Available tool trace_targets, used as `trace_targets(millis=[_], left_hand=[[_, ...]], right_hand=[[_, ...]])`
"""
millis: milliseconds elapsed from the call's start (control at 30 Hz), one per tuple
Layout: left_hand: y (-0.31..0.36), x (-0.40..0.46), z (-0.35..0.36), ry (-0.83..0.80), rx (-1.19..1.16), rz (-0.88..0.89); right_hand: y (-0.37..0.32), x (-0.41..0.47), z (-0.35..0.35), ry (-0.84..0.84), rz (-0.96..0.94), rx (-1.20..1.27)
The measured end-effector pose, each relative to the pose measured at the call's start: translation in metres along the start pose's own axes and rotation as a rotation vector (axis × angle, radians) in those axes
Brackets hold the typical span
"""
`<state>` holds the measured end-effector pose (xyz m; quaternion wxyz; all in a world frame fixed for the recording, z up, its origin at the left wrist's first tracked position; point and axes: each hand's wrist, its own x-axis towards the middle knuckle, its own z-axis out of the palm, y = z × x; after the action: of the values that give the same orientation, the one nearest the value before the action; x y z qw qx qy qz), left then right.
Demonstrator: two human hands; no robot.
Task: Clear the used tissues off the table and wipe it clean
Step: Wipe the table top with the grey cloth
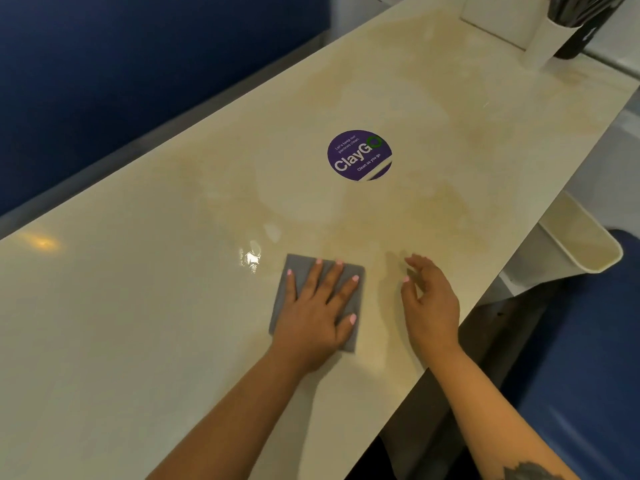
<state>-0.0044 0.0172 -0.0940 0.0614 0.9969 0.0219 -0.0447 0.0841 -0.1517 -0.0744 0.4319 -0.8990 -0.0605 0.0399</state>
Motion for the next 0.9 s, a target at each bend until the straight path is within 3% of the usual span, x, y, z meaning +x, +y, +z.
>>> trace_targets(millis=[133,300,533,733,900], left_hand=[[-0.035,0.008,-0.002,0.010,-0.004,-0.135],[-0.026,-0.026,0.004,0.100,-0.005,-0.172],[0.007,0.005,0.004,0.049,0.017,-0.013],[-0.027,-0.016,0.005,0.104,0.003,-0.180],[0.033,-0.045,0.007,0.093,-0.043,-0.006]], right_hand=[[0.012,0.012,-0.009,0.021,-0.054,-0.172],[0.034,0.012,-0.018,0.083,0.068,-0.424],[0.037,0.012,-0.013,0.088,0.086,-0.410],[0.037,0.012,-0.013,0.087,0.094,-0.410],[0.033,0.012,-0.013,0.091,0.099,-0.413]])
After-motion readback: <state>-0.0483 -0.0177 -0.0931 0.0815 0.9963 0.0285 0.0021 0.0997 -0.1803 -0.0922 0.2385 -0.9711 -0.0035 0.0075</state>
